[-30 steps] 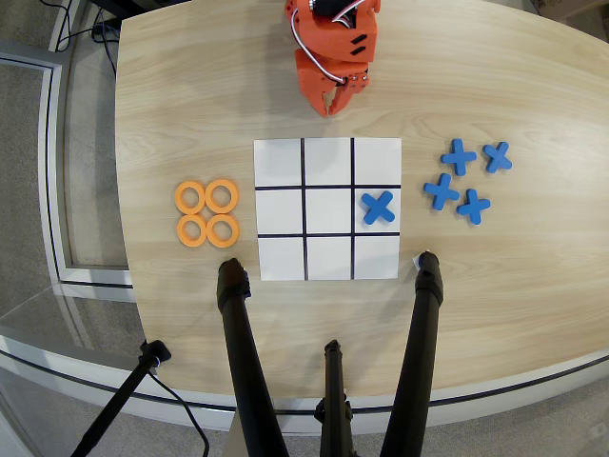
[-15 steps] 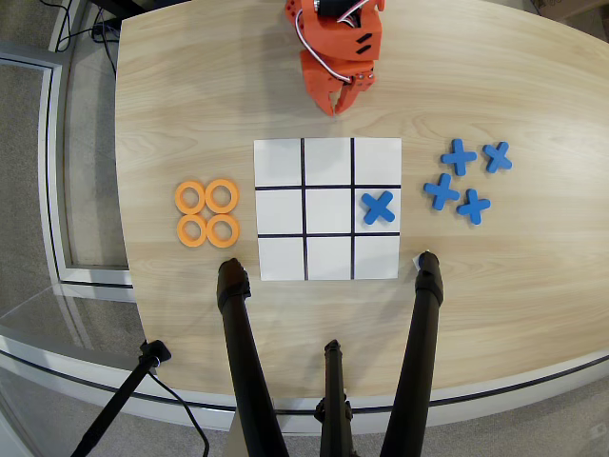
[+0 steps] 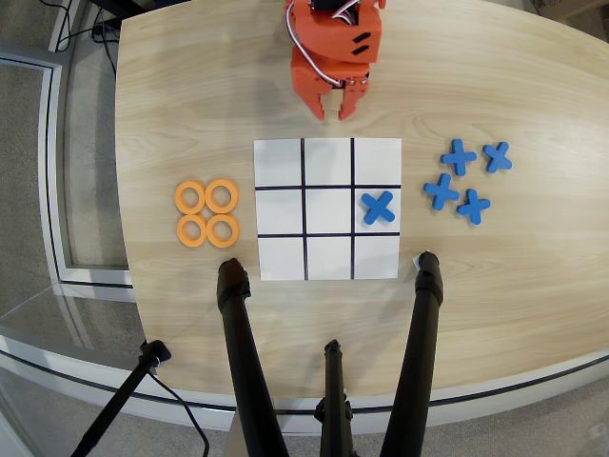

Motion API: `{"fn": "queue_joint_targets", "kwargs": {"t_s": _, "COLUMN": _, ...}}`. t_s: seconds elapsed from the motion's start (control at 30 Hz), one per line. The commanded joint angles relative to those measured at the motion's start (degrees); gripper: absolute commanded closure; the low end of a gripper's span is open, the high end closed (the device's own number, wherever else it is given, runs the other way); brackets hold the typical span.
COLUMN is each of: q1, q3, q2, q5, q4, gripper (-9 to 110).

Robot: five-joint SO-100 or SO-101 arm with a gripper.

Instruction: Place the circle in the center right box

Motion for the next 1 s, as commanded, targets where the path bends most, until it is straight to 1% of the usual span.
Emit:
{"fn": "queue_joint_targets", "kwargs": {"t_s": 0.0, "q1": 1.49, "q3": -5.89, "q2": -4.75, "q5": 0.44, "q4": -2.55, "gripper": 89}}
{"fn": "queue_joint_targets", "kwargs": {"t_s": 0.07, "q1": 2.81, "q3": -7.73, "q2": -8.09, "q5": 1.23, "q4": -6.06, "gripper": 86}}
{"fn": "queue_joint_targets", "kwargs": {"t_s": 0.17, "q1": 5.01, "q3": -10.72, "q2": -13.8, "q5": 1.93, "q4": -10.55, "gripper": 85}}
{"fn": "queue_joint_targets", "kwargs": {"t_s": 0.23, "q1": 6.77, "q3": -12.66, "q2": -17.67, "q5": 2.02, "q4": -13.27, "gripper": 81}}
{"fn": "queue_joint_targets", "kwargs": {"t_s": 0.43, "q1": 12.3, "q3": -17.93, "q2": -29.27, "q5": 2.81, "q4": -21.01, "gripper": 81}}
{"fn": "queue_joint_targets", "kwargs": {"t_s": 0.67, "q1": 17.14, "q3": -26.46, "q2": -40.61, "q5": 3.08, "q4": -21.88, "gripper": 81}}
{"fn": "queue_joint_targets", "kwargs": {"t_s": 0.97, "q1": 19.86, "q3": -33.31, "q2": -49.48, "q5": 3.52, "q4": -23.73, "gripper": 81}}
